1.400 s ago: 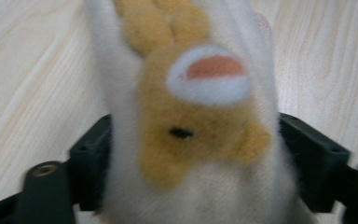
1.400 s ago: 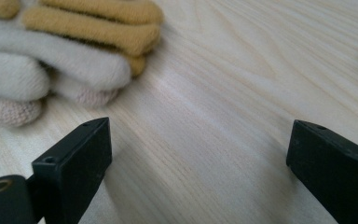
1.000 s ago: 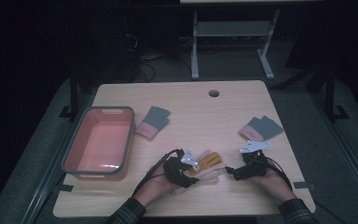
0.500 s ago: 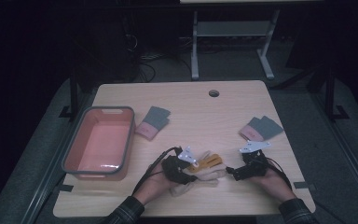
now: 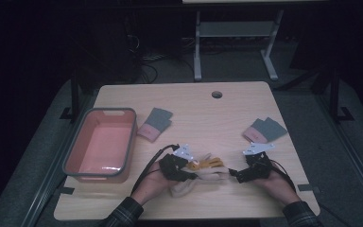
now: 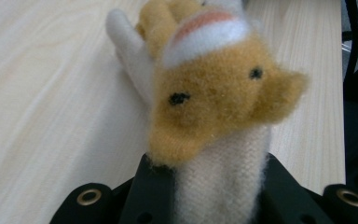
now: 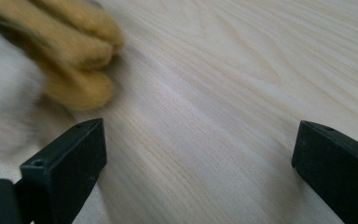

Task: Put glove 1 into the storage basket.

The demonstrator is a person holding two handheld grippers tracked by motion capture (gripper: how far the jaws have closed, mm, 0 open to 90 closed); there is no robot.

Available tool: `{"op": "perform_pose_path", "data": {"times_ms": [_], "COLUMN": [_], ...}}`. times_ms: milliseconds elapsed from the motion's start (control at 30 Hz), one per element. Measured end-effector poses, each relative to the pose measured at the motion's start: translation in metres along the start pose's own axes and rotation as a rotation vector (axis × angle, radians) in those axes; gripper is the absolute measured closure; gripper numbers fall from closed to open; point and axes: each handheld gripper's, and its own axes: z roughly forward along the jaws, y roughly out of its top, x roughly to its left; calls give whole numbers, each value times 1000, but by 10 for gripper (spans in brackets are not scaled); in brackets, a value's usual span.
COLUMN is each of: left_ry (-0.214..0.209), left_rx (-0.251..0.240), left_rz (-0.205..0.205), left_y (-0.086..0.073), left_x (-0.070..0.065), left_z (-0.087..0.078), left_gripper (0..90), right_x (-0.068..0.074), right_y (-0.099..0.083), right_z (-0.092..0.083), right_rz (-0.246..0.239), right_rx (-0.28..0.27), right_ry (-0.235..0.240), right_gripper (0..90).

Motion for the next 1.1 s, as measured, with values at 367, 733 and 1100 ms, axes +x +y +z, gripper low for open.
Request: {"op": "perform_pose_path", "data": {"times_ms": [367,733,1100], "left_ry": [24,109,207], "left_rx": [-37,-85,-139], "left_rz": [-35,-117,-187], "left_y": [3,4,-7], "left_x": [9,30,50], "left_z": [-26,-72,-128], "left_gripper": [803,803,802], "right_x": [0,0,0], "right_y": [0,0,0], "right_z": [0,0,0], "right_rz": [-1,0,-1], "right_rx": [0,-1,-1], "right_ry": [0,0,0], "right_gripper": [28,28,28]}}
